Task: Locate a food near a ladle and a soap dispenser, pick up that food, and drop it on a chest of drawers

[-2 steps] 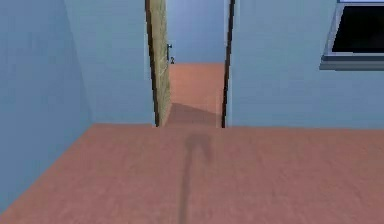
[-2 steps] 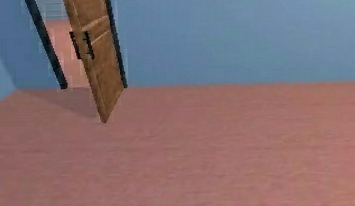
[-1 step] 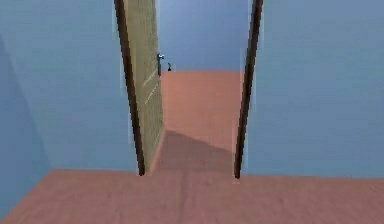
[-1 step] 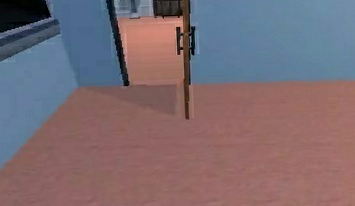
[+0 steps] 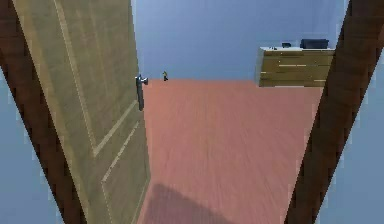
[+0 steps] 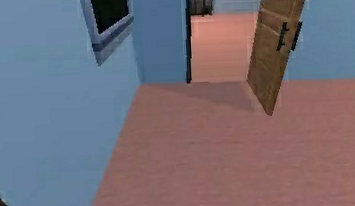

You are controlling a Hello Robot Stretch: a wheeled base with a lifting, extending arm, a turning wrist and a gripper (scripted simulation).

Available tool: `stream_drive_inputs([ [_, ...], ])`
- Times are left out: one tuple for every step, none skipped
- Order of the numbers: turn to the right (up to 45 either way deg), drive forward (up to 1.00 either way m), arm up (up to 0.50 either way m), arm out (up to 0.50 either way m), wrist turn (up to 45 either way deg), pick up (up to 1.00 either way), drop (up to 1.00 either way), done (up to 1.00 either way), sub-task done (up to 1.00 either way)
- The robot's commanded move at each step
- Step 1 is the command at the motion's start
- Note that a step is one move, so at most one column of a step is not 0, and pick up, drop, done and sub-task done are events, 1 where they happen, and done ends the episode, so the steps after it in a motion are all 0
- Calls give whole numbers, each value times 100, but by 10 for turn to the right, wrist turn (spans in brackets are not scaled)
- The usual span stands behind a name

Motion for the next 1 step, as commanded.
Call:
stream_drive_inputs([
  [0,100,0,0,0,0,0,0,0],
])
